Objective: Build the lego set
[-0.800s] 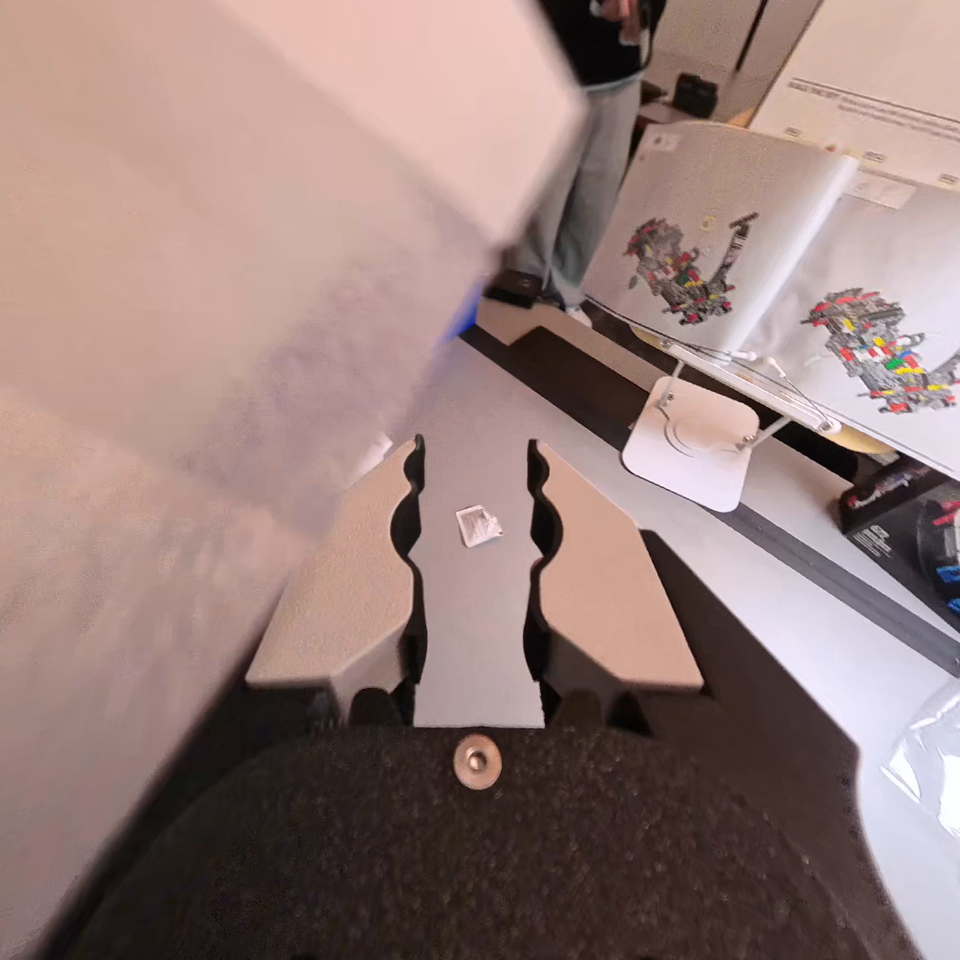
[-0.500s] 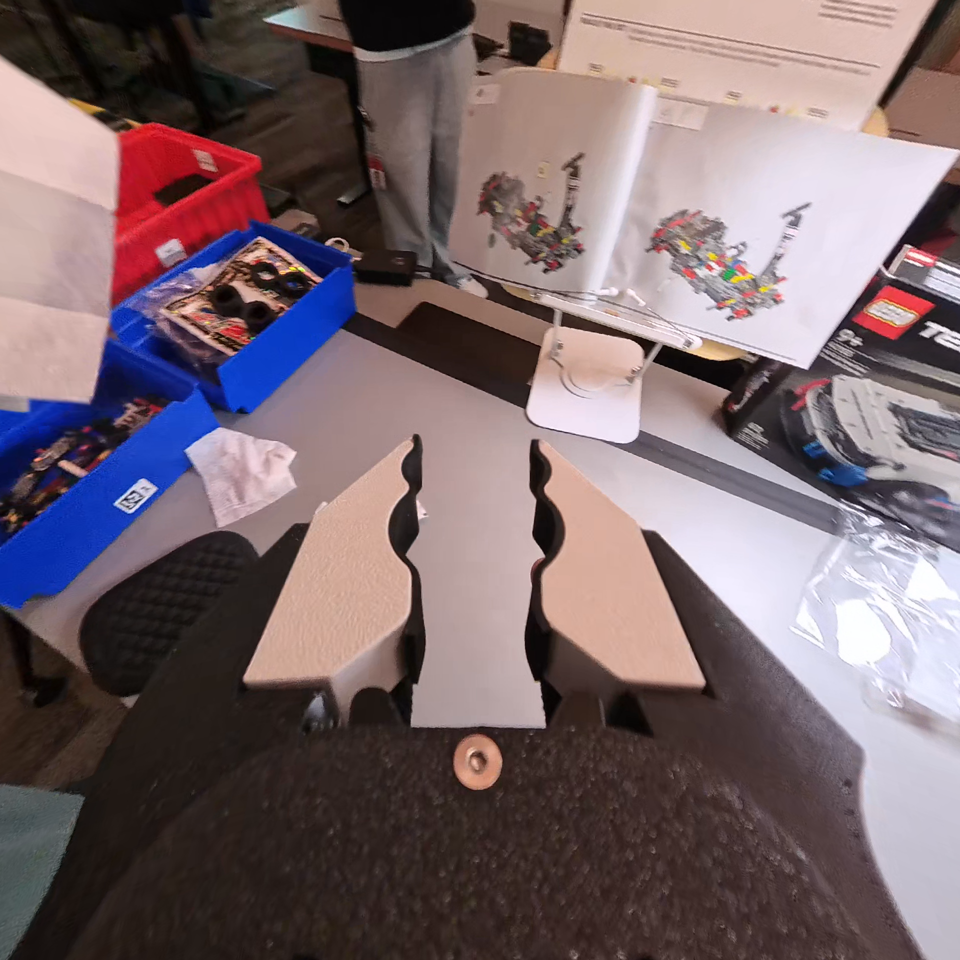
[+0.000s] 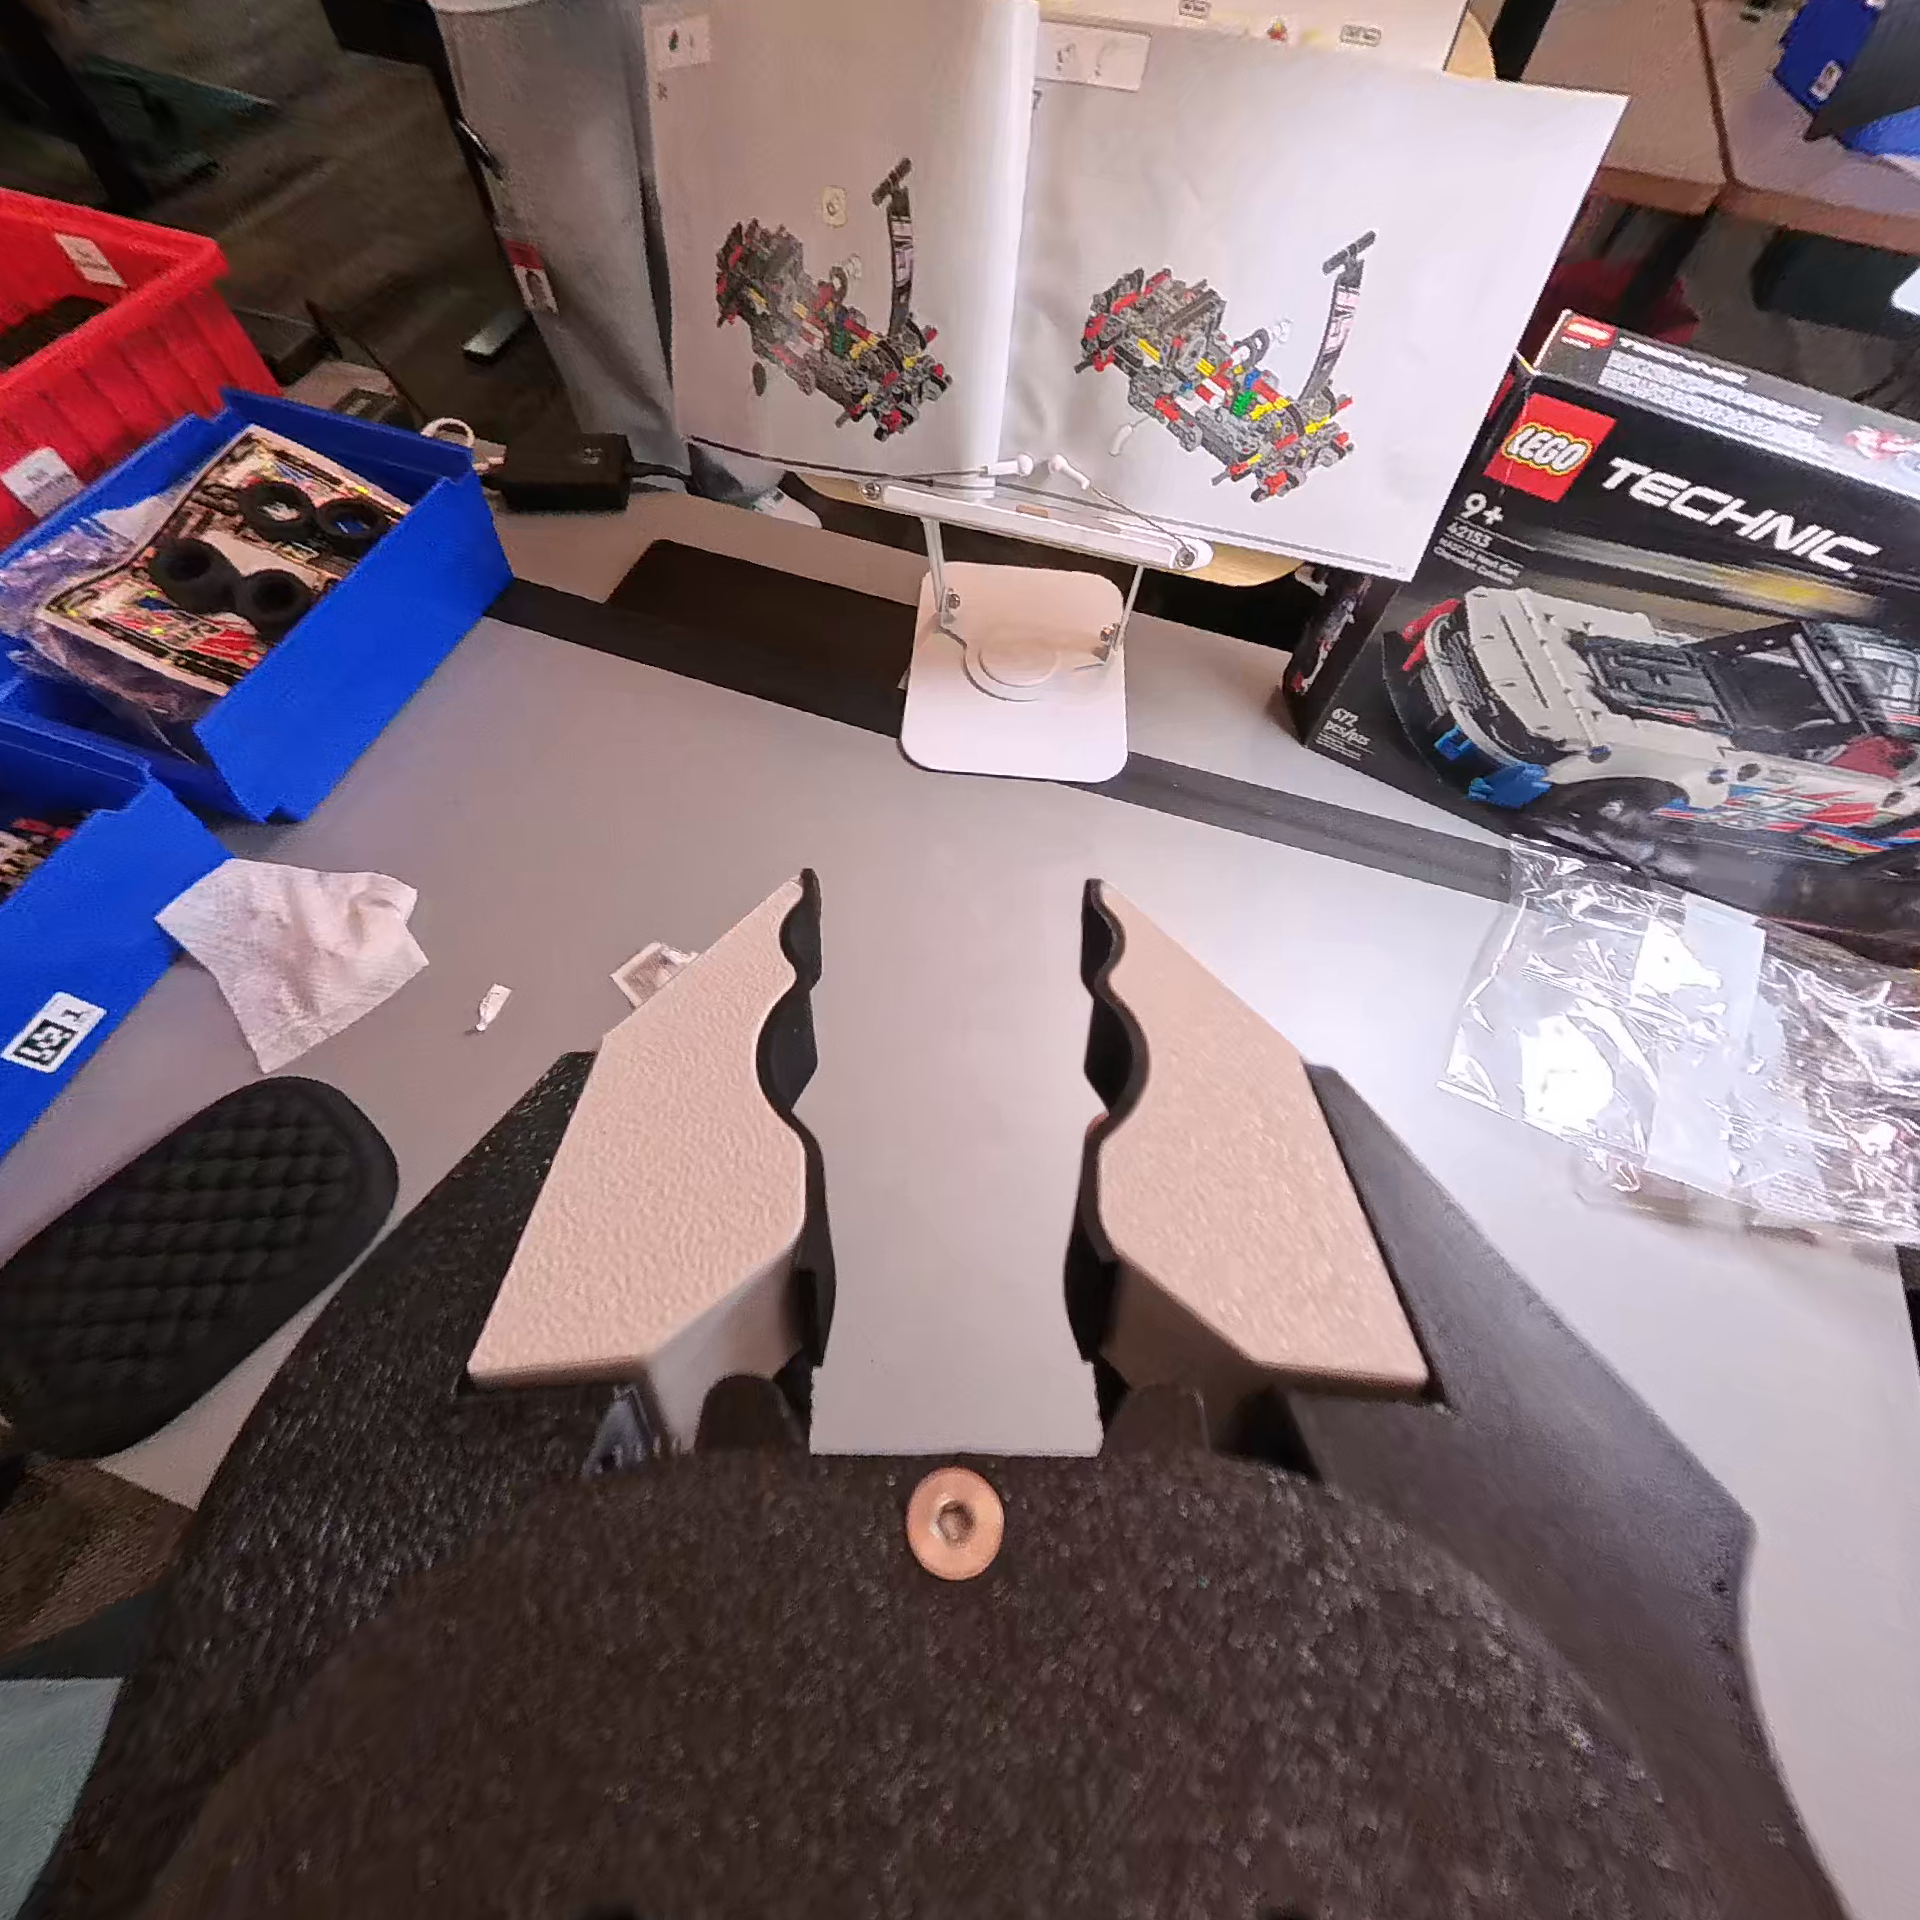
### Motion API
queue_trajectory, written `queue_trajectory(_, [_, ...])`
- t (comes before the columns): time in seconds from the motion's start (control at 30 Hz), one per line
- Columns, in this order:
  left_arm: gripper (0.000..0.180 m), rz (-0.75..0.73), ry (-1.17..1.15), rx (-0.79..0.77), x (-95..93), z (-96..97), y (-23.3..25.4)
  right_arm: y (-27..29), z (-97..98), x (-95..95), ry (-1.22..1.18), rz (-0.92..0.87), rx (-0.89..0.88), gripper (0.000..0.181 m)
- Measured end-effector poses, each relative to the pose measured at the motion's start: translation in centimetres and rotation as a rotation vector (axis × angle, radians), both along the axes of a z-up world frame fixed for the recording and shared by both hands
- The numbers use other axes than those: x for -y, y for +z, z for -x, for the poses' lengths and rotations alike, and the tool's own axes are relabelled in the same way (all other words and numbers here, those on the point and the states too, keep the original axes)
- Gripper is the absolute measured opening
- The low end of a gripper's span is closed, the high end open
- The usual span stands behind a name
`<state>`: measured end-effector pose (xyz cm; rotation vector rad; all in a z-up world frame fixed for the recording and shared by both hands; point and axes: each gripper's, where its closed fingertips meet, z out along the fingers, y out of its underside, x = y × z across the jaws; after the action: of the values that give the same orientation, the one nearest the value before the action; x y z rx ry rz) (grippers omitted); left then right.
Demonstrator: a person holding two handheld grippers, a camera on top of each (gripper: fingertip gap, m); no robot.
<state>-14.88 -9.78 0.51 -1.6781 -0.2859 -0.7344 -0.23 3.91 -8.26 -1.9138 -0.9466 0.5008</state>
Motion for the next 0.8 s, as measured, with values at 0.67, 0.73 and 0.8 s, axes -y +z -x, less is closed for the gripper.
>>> queue_trajectory(0.67, [0.0, 0.096, -0.163, -0.212, -4.8, -8.9, -8.8, -0.9, 0.8, 9.8, 0.674, -0.016, -0.072, 0.042])
queue_trajectory(0.73, [0.0, 0.078, -0.251, -0.094, -4.9, -11.0, -8.6, -1.8, 0.6, 9.9, 0.676, -0.044, -0.053, 0.043])
queue_trajectory(0.8, [0.0, 0.064, -0.327, -0.01, -4.9, -12.7, -8.4, -2.0, 0.4, 9.5, 0.658, -0.039, -0.078, 0.049])
